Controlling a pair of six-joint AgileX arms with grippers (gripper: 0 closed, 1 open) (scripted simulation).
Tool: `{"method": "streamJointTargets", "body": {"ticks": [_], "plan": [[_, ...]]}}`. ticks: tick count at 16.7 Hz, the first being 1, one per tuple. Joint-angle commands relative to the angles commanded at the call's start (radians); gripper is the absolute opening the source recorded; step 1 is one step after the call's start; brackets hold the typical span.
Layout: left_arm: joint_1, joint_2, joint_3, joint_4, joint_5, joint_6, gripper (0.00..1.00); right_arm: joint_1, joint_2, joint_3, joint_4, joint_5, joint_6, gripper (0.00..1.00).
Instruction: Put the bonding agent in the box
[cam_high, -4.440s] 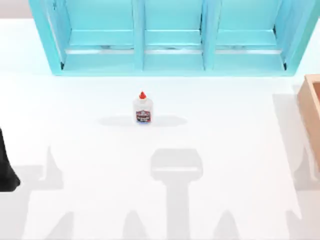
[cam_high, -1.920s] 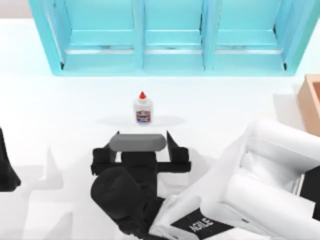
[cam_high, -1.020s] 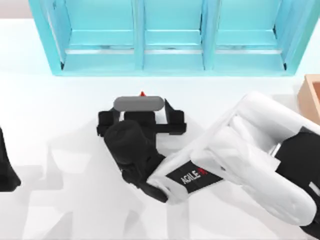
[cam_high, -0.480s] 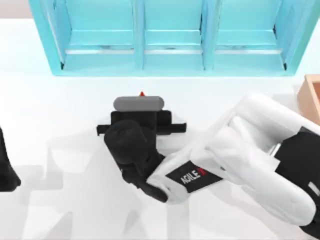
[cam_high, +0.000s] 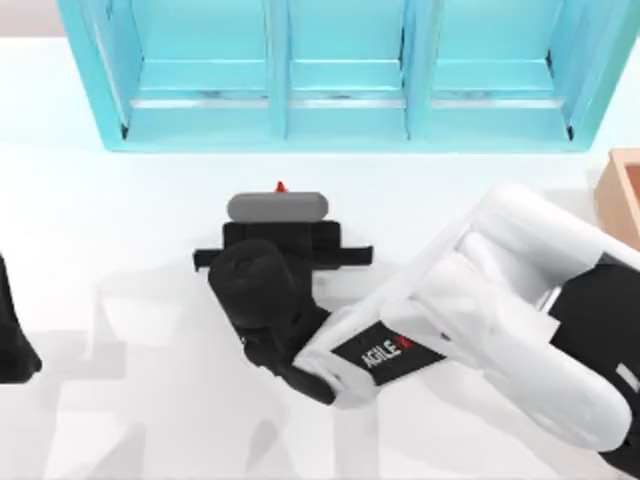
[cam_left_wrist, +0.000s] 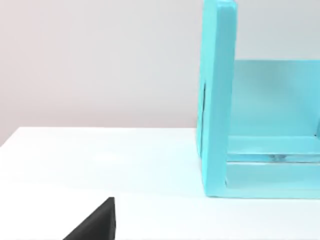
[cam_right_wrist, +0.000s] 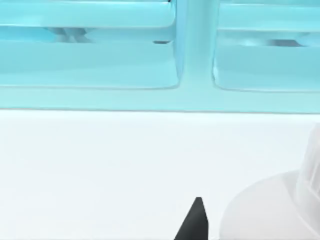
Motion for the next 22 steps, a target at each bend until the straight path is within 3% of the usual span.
{"method": "streamJointTargets", "body": {"ticks": [6, 16, 22], "plan": [[0.0, 0.0, 0.0, 0.0, 0.0, 0.0, 1.0, 0.003, -0.004, -0.001, -0.003, -0.001, 0.001, 0.0], [0.0, 0.0, 0.0, 0.0, 0.0, 0.0, 1.0, 0.002, -0.248, -0.002, -0.248, -0.005, 0.006, 0.0], [0.0, 0.0, 0.0, 0.0, 0.0, 0.0, 1.0, 0.003, -0.264, -0.001, -0.265, -0.003, 0.006, 0.0]]}}
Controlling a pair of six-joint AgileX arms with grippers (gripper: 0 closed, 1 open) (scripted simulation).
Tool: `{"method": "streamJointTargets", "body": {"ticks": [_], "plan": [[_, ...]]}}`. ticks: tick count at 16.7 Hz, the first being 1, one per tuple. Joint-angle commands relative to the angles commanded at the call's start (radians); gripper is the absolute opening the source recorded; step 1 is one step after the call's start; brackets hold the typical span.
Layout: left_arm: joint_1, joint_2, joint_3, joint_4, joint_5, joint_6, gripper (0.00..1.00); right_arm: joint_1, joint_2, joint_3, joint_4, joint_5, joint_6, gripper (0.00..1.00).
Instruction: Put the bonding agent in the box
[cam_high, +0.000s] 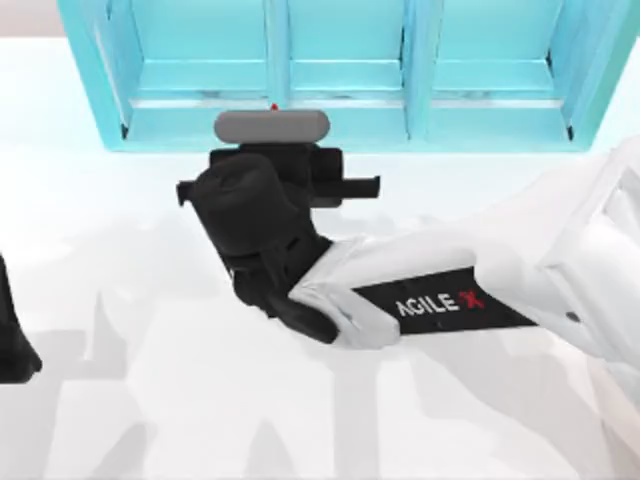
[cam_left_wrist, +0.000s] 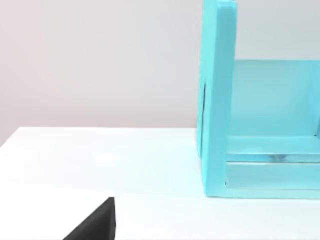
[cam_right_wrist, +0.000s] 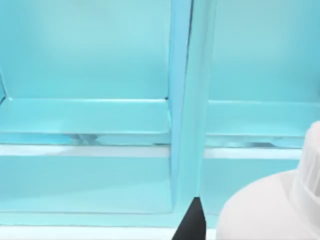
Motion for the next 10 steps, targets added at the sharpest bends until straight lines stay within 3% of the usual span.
{"method": "streamJointTargets", "body": {"ticks": [5, 10], "plan": [[0.0, 0.0, 0.0, 0.0, 0.0, 0.0, 1.0, -0.055, -0.092, 0.054, -0.049, -0.138, -0.141, 0.0], [0.0, 0.0, 0.0, 0.0, 0.0, 0.0, 1.0, -0.285, -0.278, 0.108, -0.232, -0.483, -0.515, 0.0]]}}
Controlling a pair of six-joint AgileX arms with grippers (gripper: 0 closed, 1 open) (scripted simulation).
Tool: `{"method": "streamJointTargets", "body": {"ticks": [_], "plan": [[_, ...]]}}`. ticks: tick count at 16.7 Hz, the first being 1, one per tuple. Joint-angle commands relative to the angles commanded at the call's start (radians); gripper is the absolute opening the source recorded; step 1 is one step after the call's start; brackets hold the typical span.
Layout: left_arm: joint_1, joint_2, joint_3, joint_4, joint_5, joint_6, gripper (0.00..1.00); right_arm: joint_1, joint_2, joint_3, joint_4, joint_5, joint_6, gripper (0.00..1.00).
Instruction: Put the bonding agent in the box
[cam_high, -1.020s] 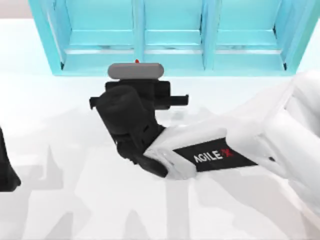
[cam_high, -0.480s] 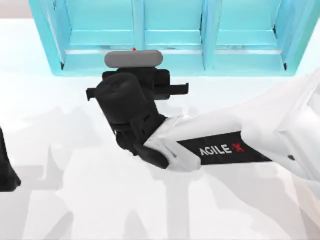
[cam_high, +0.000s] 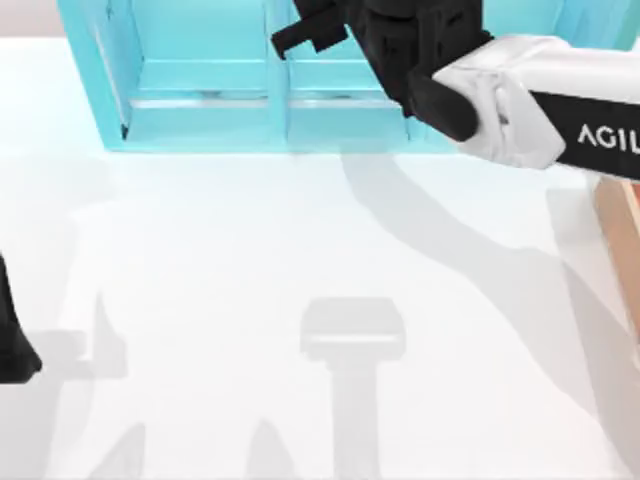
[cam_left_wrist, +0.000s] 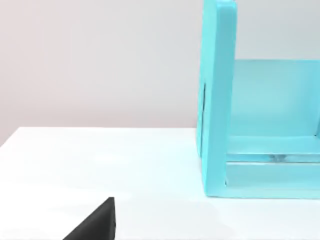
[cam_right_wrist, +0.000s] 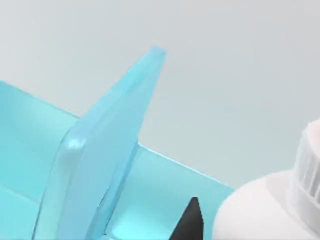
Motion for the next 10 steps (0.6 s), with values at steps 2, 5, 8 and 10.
{"method": "streamJointTargets", "body": {"ticks": [2, 5, 8, 10], "plan": [[0.0, 0.0, 0.0, 0.0, 0.0, 0.0, 1.0, -0.126, -0.063, 0.013, -0.11, -0.166, -0.192, 0.0], [0.0, 0.0, 0.0, 0.0, 0.0, 0.0, 1.0, -0.334, -0.141, 0.019, -0.307, -0.429, -0.498, 0.0], [0.0, 0.0, 0.0, 0.0, 0.0, 0.0, 1.0, -0.571, -0.203, 0.017, -0.533, -0.705, -0.826, 0.0], [0.0, 0.0, 0.0, 0.0, 0.0, 0.0, 1.0, -0.736, -0.214, -0.001, -0.703, -0.885, -1.049, 0.0]]}}
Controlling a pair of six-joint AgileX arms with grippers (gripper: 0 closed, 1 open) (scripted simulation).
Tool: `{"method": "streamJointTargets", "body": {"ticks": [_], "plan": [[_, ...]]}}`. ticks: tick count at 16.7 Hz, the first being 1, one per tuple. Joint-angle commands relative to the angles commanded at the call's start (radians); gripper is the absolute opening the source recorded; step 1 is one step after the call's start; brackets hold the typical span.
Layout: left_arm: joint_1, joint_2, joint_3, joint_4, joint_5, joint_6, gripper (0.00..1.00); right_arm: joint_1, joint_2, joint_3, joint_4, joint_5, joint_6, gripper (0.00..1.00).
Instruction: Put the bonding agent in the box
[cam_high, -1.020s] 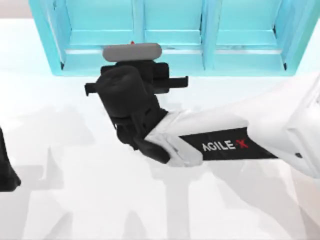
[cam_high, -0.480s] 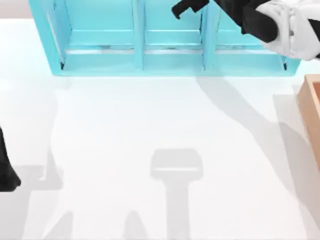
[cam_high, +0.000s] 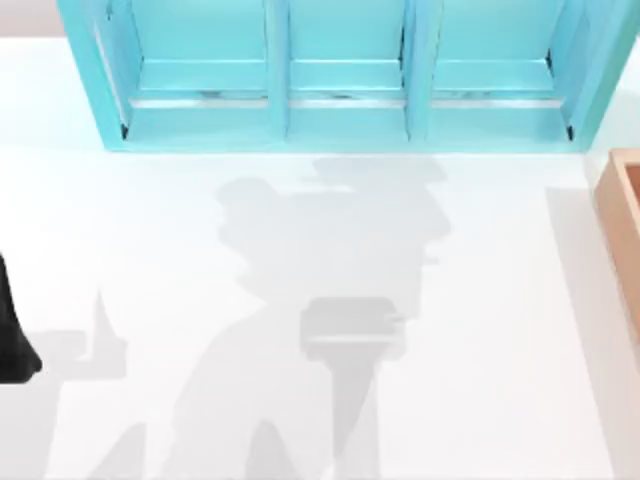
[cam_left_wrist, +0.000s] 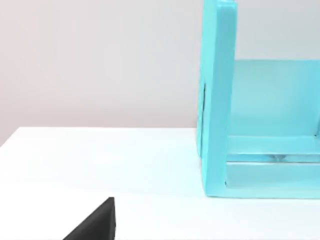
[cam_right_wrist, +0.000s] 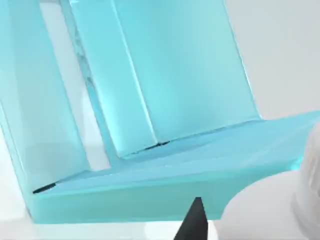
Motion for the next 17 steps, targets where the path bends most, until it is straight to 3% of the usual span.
{"method": "streamJointTargets", "body": {"ticks": [5, 9, 13, 17], "plan": [[0.0, 0.0, 0.0, 0.0, 0.0, 0.0, 1.0, -0.397, 0.087, -0.12, -0.465, -0.422, -0.53, 0.0], [0.0, 0.0, 0.0, 0.0, 0.0, 0.0, 1.0, -0.67, 0.206, -0.239, -0.831, -0.679, -0.884, 0.0], [0.0, 0.0, 0.0, 0.0, 0.0, 0.0, 1.0, -0.832, 0.294, -0.325, -1.051, -0.823, -1.096, 0.0], [0.0, 0.0, 0.0, 0.0, 0.0, 0.0, 1.0, -0.883, 0.307, -0.346, -1.108, -0.87, -1.151, 0.0]]}}
